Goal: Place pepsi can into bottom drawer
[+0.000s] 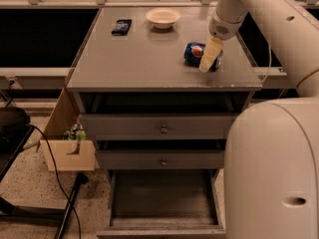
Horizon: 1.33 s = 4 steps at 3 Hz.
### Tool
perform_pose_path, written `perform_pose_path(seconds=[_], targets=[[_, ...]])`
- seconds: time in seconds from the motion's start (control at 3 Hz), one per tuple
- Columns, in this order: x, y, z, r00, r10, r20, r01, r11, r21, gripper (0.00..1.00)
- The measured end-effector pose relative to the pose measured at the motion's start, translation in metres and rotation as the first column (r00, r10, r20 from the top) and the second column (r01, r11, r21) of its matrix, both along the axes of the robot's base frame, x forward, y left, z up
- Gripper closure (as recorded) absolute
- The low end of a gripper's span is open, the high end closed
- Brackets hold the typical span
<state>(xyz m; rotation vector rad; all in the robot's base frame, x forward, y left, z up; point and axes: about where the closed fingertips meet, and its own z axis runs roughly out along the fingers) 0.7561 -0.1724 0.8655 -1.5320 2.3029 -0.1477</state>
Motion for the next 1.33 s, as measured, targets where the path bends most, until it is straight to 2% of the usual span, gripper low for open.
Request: perform_pose_path(seconds=[0.67, 1.0, 1.33], targets=[[0.005, 0.022, -0.021, 0.9984, 0.050, -0.029, -0.051, 0.998, -0.040, 0.00], [0.007, 0.025, -0.026, 0.9980, 0.055, -0.030, -0.055, 0.998, 0.008, 0.00], [0.010, 0.019, -0.024, 0.9990, 0.044, 0.011, -0.045, 0.991, 0.126, 0.00]])
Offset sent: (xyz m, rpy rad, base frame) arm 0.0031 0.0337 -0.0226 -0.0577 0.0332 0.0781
